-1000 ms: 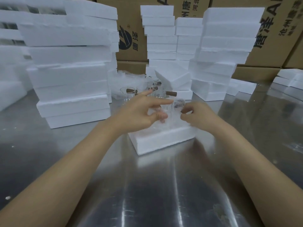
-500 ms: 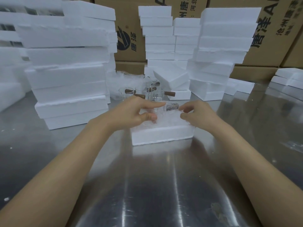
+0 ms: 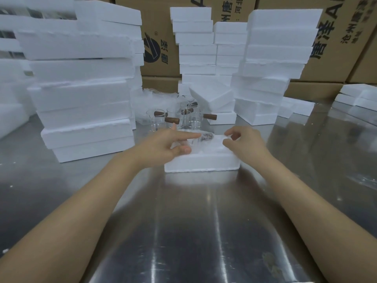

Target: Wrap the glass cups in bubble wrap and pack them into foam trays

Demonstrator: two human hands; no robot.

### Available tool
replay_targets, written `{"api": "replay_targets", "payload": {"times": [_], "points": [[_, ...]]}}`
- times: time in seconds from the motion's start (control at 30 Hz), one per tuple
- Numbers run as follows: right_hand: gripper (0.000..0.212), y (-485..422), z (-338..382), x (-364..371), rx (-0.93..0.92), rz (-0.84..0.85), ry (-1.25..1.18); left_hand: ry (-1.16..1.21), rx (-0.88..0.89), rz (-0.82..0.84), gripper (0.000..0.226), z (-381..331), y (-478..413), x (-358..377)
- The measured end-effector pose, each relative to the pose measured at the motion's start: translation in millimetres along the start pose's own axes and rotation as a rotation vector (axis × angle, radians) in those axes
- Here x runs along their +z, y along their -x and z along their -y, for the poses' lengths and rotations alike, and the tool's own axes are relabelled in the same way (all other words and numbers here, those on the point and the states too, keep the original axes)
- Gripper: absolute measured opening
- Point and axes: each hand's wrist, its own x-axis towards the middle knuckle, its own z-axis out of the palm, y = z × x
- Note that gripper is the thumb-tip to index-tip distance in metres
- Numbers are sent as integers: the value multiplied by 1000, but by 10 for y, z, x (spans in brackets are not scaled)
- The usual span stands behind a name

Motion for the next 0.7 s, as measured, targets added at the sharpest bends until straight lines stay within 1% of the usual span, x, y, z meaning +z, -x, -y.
{"api": "replay_targets", "payload": {"times": [0.07, 0.1, 0.13, 0.17, 0.2, 0.23, 0.27, 0.3, 0.37, 0.47, 0.5, 0.57, 0.7], "points": [[22, 2, -13, 14, 22, -30, -38, 75, -16, 5, 39, 12, 7, 21], [21, -1, -19, 18, 32, -37, -53, 172, -28, -11, 35, 2, 19, 14], [21, -5, -25, 22, 39, -40, -61, 304, -39, -68, 31, -8, 26, 7], [21, -10, -28, 29, 42, -40, -62, 430, -43, -168, 28, 2, 19, 7], [21, -12, -31, 34, 42, -41, -59, 529, -52, -302, 26, 29, 5, 8], [21, -13, -34, 41, 42, -41, -54, 591, -87, -423, 25, 62, -12, 8], [21, -15, -39, 46, 39, -43, -49, 620, -139, -495, 24, 84, -24, 7], [21, -17, -43, 50, 34, -44, -43, 610, -187, -507, 24, 102, -30, 14], [22, -24, -49, 53, 23, -45, -37, 501, -226, -418, 31, 138, -34, 58], [23, -31, -51, 58, 2, -42, -16, 252, -168, -278, 56, 101, -34, 148], [23, -32, -51, 62, -5, -38, -10, 198, -153, -273, 58, 87, -41, 173], [24, -28, -46, 67, -17, -32, 1, 117, -121, -311, 54, 84, -59, 184], [25, -23, -41, 77, -47, -41, -4, -280, 51, -380, 45, 99, -72, 172]]}}
